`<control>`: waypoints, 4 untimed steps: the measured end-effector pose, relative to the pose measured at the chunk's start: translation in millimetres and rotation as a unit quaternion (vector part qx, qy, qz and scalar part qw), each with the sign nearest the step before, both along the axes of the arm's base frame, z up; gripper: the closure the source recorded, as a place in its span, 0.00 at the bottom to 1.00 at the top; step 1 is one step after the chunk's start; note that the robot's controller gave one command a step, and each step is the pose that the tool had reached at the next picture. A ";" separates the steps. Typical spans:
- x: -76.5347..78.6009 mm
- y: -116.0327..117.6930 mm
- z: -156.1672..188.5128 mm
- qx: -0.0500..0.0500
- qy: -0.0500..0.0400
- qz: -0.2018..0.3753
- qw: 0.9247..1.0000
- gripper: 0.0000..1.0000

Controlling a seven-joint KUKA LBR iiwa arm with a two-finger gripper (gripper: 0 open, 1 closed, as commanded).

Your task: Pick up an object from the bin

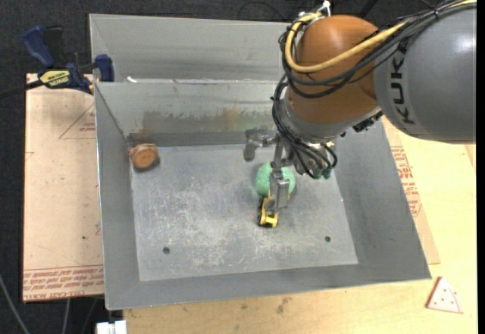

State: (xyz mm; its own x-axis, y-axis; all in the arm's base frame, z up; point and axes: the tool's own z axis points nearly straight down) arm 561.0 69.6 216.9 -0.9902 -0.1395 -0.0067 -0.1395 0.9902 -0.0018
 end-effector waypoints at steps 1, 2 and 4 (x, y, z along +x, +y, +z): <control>0.5 -7.0 -26.5 0.001 0.003 -0.004 1.000 0.00; 13.7 -19.2 -47.3 0.001 0.003 -0.072 0.997 0.00; 37.3 -44.5 -103.3 0.001 0.003 0.096 0.995 0.00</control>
Offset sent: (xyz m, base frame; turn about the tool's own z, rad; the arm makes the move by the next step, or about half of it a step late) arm 0.0368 -0.0422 -0.0824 -0.2502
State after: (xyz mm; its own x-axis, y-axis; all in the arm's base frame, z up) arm 598.3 25.1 113.6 -0.9450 -0.3270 -0.0021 -0.3270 0.9450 0.0010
